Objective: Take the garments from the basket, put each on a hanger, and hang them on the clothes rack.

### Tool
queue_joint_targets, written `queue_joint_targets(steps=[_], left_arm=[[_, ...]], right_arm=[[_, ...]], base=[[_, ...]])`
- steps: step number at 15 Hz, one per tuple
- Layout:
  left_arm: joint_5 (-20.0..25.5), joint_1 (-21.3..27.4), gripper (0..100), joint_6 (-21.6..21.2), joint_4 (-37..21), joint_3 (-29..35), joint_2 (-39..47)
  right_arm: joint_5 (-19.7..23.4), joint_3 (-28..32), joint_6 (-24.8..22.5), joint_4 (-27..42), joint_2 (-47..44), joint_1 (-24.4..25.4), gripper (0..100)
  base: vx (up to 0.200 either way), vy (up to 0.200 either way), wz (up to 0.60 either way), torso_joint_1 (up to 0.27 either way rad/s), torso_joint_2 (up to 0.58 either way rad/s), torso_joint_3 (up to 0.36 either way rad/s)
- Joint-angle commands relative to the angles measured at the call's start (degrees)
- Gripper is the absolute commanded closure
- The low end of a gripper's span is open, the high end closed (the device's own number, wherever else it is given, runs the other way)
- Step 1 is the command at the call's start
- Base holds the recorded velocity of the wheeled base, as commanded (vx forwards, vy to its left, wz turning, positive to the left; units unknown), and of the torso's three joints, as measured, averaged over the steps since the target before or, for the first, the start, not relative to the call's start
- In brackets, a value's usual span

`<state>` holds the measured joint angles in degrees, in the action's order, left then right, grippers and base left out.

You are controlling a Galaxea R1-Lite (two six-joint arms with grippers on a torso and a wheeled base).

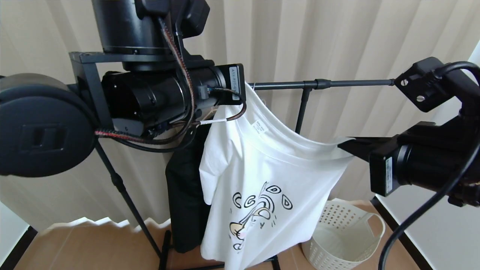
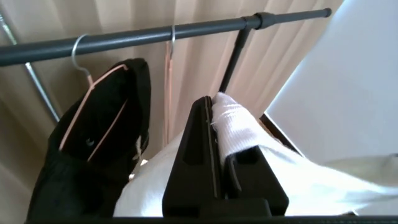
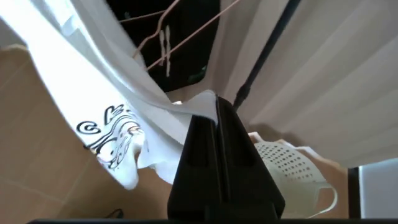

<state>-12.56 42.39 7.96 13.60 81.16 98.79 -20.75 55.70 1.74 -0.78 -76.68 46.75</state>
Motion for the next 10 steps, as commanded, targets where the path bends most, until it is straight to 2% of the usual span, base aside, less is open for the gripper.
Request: queue_joint_targets(steps=[1,3,4,6,9,10], left_arm=[[4.12,-1.43,100,-0.05,-0.95,5.06,4.83],[9.22,-2.75,100,0.04,-0.95,5.93,5.62],[12.91,-3.36,100,0.13,-0.86,5.85,5.62],[16.51,-3.63,100,0.30,-0.77,5.85,5.62],[19.32,-3.98,100,0.39,-0.77,5.85,5.53],[19.50,-3.98,100,0.56,-0.77,5.85,5.45]], right_arm=[[0.01,0.64,2.56,0.87,-0.31,8.09,100],[0.01,2.22,7.13,0.87,-1.98,12.49,100],[0.01,4.59,12.41,0.78,-4.44,16.18,100],[0.01,8.81,21.02,0.78,-8.22,19.17,100],[-0.17,12.33,27.52,0.60,-11.12,20.40,100],[-0.43,12.77,27.70,0.60,-11.21,20.40,100]], base=[[0.000,0.000,0.00,0.000,0.00,0.000],[0.000,0.000,0.00,0.000,0.00,0.000],[0.000,0.000,0.00,0.000,0.00,0.000],[0.000,0.000,0.00,0.000,0.00,0.000],[0.000,0.000,0.00,0.000,0.00,0.000],[0.000,0.000,0.00,0.000,0.00,0.000]])
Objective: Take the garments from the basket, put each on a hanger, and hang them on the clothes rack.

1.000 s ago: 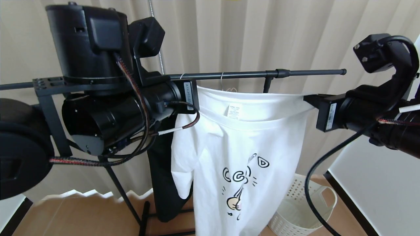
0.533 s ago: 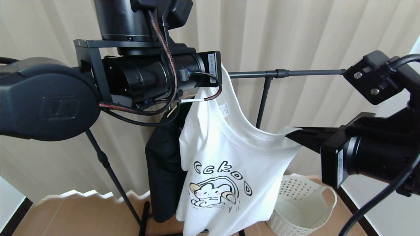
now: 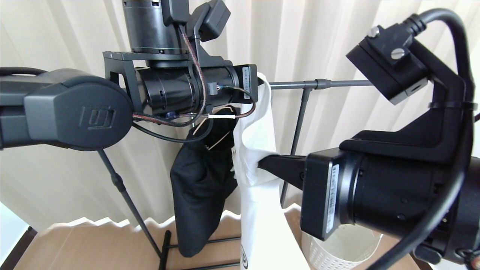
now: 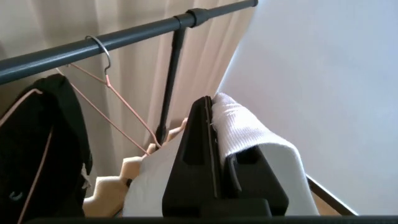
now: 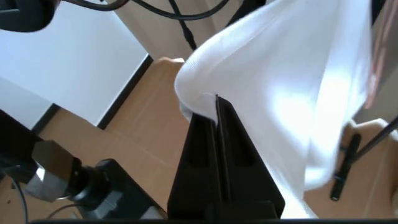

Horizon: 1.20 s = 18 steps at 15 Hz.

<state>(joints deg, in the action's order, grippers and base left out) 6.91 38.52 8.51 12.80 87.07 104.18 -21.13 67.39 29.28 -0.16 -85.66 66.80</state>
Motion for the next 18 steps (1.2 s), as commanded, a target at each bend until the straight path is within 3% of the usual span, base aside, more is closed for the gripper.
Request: queue_joint_targets(steps=[1,3,6,7,8,9,10,12,13,15,18], left_arm=[[-0.06,-0.11,100,0.10,0.03,-0.05,-0.12],[-0.14,-0.73,100,0.28,-0.06,-0.05,-0.38],[-0.58,-2.66,100,0.28,-2.43,-0.23,-2.93],[-1.64,-3.54,100,0.19,-6.21,-0.05,-4.25],[-2.34,-3.63,100,0.19,-7.26,0.03,-4.78],[-7.00,-3.45,100,0.02,-13.24,0.30,-6.97],[-9.64,-3.10,100,-0.07,-16.93,0.91,-7.68],[-14.29,-1.17,100,-0.07,-23.00,1.62,-8.20],[-18.87,1.29,100,-0.16,-28.71,1.35,-9.08],[-21.33,3.49,100,-0.07,-32.22,0.91,-9.17],[-22.56,5.60,100,0.19,-33.28,-4.71,-10.05]], right_arm=[[-0.32,0.90,0.16,0.07,-2.05,0.26,100],[-1.46,0.46,-0.37,0.51,-1.17,-0.18,100],[-1.46,-2.09,-9.07,6.22,3.93,-4.14,100],[-1.55,-3.49,-14.34,8.51,6.21,-7.92,100],[-1.64,-3.58,-15.40,8.86,6.30,-9.41,100],[-1.81,-3.84,-17.50,8.42,5.59,-16.53,100],[-1.81,-3.32,-17.68,7.80,3.75,-20.13,100],[-2.34,-2.70,-17.50,3.41,-0.56,-23.83,100],[-5.59,-2.35,-17.42,-4.50,-5.22,-24.70,100],[-11.04,-0.77,-17.42,-11.79,-9.79,-24.70,100],[-12.36,2.48,-14.43,-17.86,-14.71,-24.62,100]], base=[[0.000,0.000,0.00,0.000,0.00,0.000],[0.000,0.000,0.00,0.000,0.00,0.000],[0.000,0.000,0.00,0.000,0.00,0.000],[0.000,0.000,0.00,0.000,0.00,0.000],[0.000,0.000,0.00,0.000,0.00,0.000],[0.000,0.000,0.00,0.000,0.00,0.000],[0.000,0.000,0.00,0.000,0.00,0.000],[0.000,0.000,0.00,0.000,0.00,0.000],[0.000,0.000,0.00,0.000,0.00,0.000],[0.000,0.000,0.00,0.000,0.00,0.000],[0.000,0.000,0.00,0.000,0.00,0.000]])
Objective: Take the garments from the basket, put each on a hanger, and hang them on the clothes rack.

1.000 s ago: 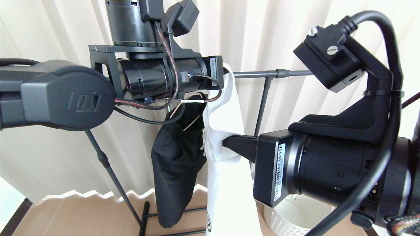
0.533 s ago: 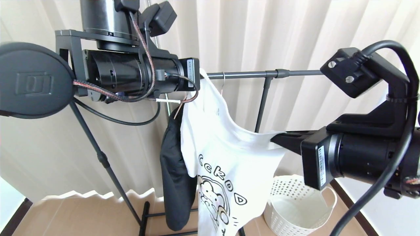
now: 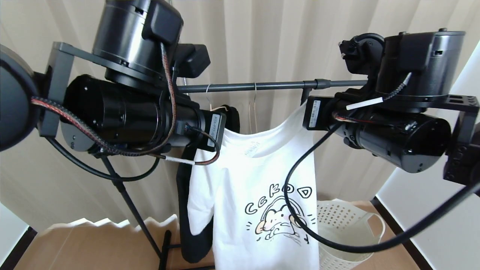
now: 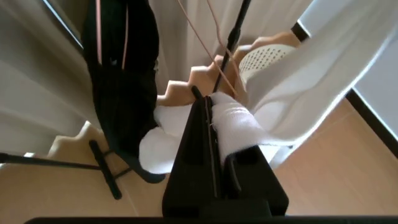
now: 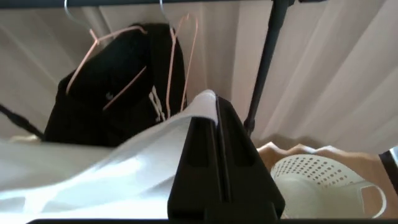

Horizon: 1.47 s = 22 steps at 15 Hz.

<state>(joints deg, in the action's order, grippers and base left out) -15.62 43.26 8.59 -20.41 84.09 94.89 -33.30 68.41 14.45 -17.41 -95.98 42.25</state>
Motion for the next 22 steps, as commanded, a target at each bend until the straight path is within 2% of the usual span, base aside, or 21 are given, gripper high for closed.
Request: queue_joint_targets(steps=[1,5,8,15,22], left_arm=[[0.15,1.91,100,0.72,-0.07,-4.46,-1.46],[1.20,7.62,100,7.31,0.72,-9.65,-0.94],[3.58,13.16,100,13.91,6.43,-11.32,-0.67],[3.58,16.76,100,19.00,15.57,-12.37,0.29],[2.70,16.41,100,18.74,15.31,-13.78,-0.76]], right_arm=[[-0.45,5.41,4.98,-0.52,-6.24,0.11,100],[-0.45,11.39,11.57,-0.26,-8.79,1.69,100],[-0.45,13.15,13.94,-0.17,-9.49,2.66,100],[-0.45,13.32,14.56,-0.08,-9.32,3.19,100],[-0.45,13.24,14.47,0.53,-8.26,2.57,100]], base=[[0.000,0.000,0.00,0.000,0.00,0.000],[0.000,0.000,0.00,0.000,0.00,0.000],[0.000,0.000,0.00,0.000,0.00,0.000],[0.000,0.000,0.00,0.000,0.00,0.000],[0.000,0.000,0.00,0.000,0.00,0.000]])
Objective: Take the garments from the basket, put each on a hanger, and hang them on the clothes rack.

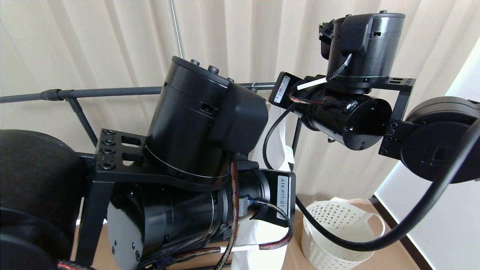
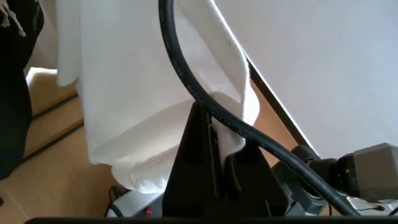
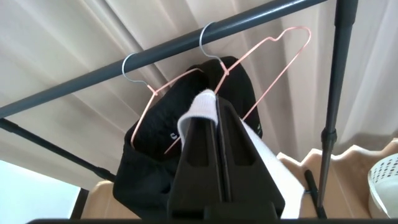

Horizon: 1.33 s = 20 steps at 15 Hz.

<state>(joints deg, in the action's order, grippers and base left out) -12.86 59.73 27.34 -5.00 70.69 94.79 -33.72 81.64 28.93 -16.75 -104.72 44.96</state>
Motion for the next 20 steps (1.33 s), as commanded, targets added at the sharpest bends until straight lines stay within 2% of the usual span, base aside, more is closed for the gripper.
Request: queue_joint_targets(steps=[1,5,6,7,12,14,15,16,20], left_arm=[[-0.15,-1.11,100,-0.19,-0.10,-1.35,-1.63],[-0.15,-8.49,100,-3.61,-0.01,-5.57,-5.06],[-0.15,-9.11,100,-3.96,-0.01,-5.74,-4.97],[-0.15,-11.92,100,-5.02,0.34,-5.48,-4.62],[-0.23,-16.76,100,-6.60,4.91,1.29,1.27],[-0.23,-17.81,100,-6.69,5.53,4.80,3.03],[-0.23,-17.99,100,-6.69,5.53,5.42,3.38],[-0.23,-18.69,100,-6.69,5.44,8.76,5.23],[-2.43,-18.78,100,-8.53,5.61,16.93,9.88]], right_arm=[[0.06,0.01,-0.10,0.67,1.09,-0.84,100],[0.32,-0.17,-0.36,4.01,3.99,-3.65,100],[0.32,-0.25,-0.45,4.18,4.26,-3.74,100],[0.23,-0.69,-0.54,4.45,5.49,-3.74,100],[0.14,-6.05,-6.60,4.36,10.76,-3.74,100],[0.14,-8.34,-10.38,4.36,12.87,-3.74,100],[0.14,-8.69,-10.82,4.36,13.05,-3.74,100],[0.14,-9.75,-12.93,4.36,14.10,-3.74,100],[-0.21,-10.27,-14.07,4.36,14.72,-3.74,100]], base=[[0.000,0.000,0.00,0.000,0.00,0.000],[0.000,0.000,0.00,0.000,0.00,0.000],[0.000,0.000,0.00,0.000,0.00,0.000],[0.000,0.000,0.00,0.000,0.00,0.000],[0.000,0.000,0.00,0.000,0.00,0.000],[0.000,0.000,0.00,0.000,0.00,0.000],[0.000,0.000,0.00,0.000,0.00,0.000],[0.000,0.000,0.00,0.000,0.00,0.000],[0.000,0.000,0.00,0.000,0.00,0.000]])
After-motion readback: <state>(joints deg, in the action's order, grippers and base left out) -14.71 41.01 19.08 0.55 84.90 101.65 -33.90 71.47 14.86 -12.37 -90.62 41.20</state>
